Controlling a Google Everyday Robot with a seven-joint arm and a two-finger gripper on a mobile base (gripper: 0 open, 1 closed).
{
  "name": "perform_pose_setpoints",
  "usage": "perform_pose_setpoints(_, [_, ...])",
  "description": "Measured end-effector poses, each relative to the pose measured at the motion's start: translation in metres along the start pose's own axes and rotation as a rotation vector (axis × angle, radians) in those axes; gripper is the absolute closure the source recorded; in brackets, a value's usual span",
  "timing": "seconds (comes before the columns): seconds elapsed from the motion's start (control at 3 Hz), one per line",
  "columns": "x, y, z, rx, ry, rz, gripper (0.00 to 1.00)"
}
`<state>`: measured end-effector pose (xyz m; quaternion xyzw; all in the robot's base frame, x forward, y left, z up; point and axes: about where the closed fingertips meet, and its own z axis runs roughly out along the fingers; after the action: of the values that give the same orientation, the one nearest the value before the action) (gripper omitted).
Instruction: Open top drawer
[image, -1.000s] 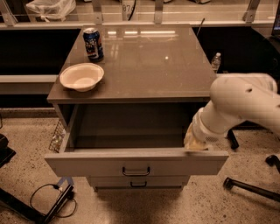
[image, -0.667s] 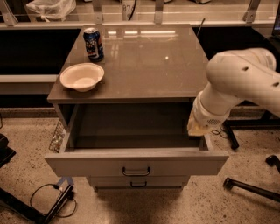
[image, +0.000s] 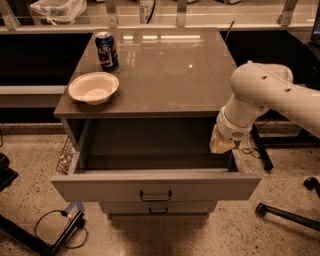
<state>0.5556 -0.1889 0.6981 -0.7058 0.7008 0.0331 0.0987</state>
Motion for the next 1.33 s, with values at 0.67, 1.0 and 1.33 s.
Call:
perform_pose_setpoints(0.67, [-0.016, 0.043, 0.04, -0.059, -0.099, 0.071, 1.0])
perform_pose_setpoints(1.0, [-0.034, 0.074, 0.021, -0.098, -0.053, 0.073, 1.0])
perform_pose_setpoints(1.33, [-0.049, 0.104, -0.005, -0.138, 0.013, 0.079, 1.0])
